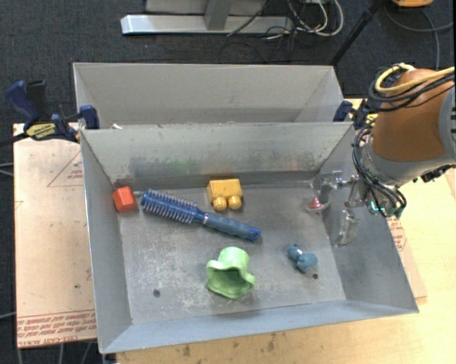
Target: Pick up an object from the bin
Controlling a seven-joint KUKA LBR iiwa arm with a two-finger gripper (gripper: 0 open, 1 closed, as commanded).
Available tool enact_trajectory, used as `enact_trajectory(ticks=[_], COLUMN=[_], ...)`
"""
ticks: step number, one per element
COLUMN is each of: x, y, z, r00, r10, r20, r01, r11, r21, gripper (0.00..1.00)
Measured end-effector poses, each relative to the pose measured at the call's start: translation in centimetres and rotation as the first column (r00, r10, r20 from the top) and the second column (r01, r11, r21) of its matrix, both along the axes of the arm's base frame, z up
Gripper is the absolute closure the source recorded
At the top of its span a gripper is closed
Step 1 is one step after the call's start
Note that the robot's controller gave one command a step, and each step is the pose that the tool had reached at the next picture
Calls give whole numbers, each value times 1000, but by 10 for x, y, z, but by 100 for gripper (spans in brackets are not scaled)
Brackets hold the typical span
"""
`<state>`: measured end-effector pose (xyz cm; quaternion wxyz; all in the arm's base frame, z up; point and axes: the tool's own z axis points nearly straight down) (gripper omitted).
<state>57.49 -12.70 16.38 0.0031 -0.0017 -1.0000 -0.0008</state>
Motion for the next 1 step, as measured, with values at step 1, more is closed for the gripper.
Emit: enact_trajectory(ticks=[1], x=[-50], y=[22], z=[-95], r00=[895], r10=[447], r20=[3], r01=[-447], r11=[895], r21=[3], gripper=[0])
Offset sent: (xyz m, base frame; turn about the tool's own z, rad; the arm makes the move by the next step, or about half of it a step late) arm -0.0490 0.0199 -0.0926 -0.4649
